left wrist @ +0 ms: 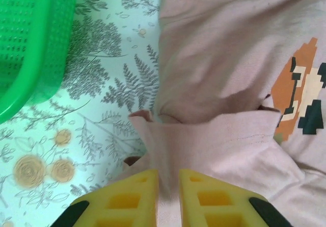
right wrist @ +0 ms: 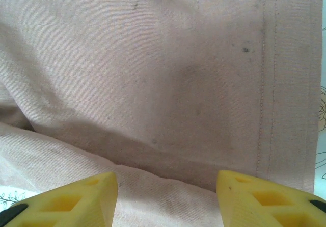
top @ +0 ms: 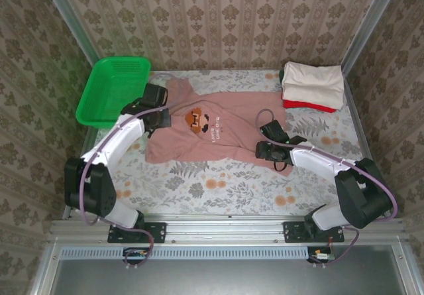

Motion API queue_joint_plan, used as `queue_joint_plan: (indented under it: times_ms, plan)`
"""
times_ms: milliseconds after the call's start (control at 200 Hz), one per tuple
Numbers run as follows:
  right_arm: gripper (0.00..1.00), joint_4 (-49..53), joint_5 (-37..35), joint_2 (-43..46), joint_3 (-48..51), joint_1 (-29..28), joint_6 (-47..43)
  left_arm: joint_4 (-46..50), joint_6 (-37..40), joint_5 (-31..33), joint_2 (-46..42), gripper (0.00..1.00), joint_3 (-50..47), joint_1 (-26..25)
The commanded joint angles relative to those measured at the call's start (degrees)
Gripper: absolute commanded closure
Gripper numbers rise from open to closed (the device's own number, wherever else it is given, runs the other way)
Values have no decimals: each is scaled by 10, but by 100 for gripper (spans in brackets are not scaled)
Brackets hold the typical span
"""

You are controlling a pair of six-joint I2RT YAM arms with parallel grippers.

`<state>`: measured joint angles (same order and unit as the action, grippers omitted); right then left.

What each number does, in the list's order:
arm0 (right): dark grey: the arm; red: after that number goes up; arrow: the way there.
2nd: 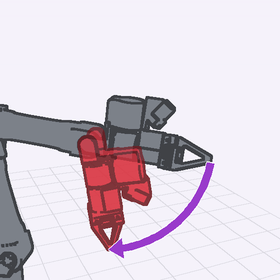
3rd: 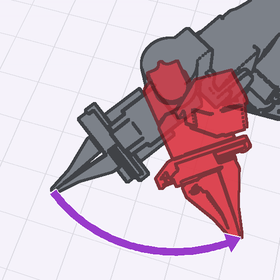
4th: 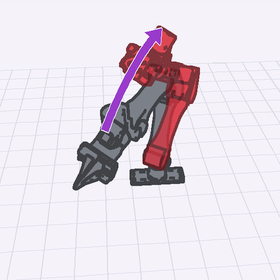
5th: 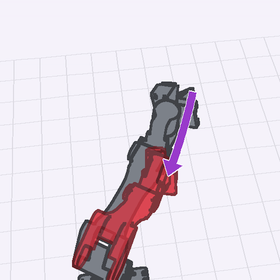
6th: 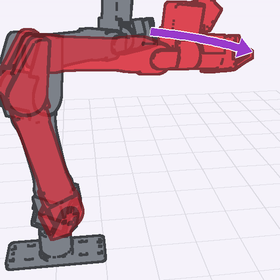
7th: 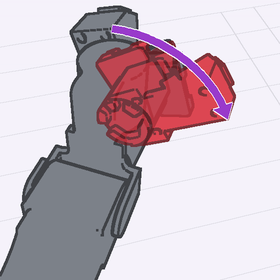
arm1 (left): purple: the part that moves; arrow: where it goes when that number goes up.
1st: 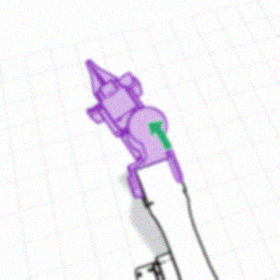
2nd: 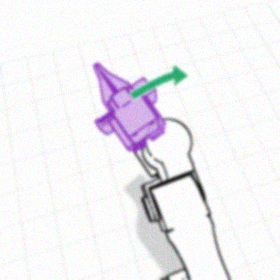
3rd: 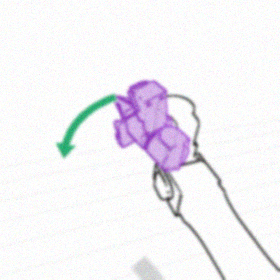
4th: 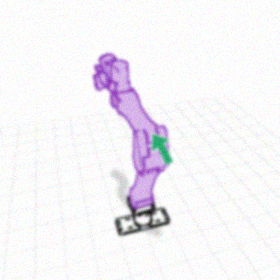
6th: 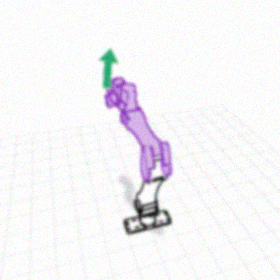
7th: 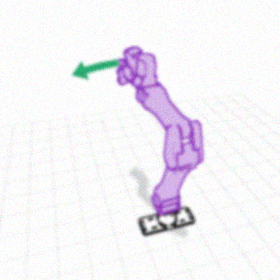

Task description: Fold and stack the t-shirts

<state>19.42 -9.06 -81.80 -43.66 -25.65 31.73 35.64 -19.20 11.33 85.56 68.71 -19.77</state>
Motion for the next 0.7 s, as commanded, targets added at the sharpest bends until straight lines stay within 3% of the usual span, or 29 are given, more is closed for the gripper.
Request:
queue_joint_plan:
  times_ms: [0,50,110,180,275,365,550,695]
  plan:
    - [44,-2,-12,5,-2,3,-1,29,11,14,14,85,-12,15]
    - [44,-2,-6,4,-2,3,-1,44,9,19,32,85,-5,18]
    - [44,-2,-1,5,-4,3,-1,56,3,30,50,70,0,17]
    - [44,-2,-1,6,-3,3,-1,48,3,27,60,69,4,10]
    - [44,3,-3,4,-7,3,-3,20,18,20,77,61,22,-9]
    - [44,2,-2,3,-7,3,-3,15,29,30,121,47,63,-28]
    - [44,0,2,5,-1,3,-2,43,37,48,239,45,159,-27]
    - [44,-3,2,8,4,3,-2,52,37,43,289,52,198,-24]
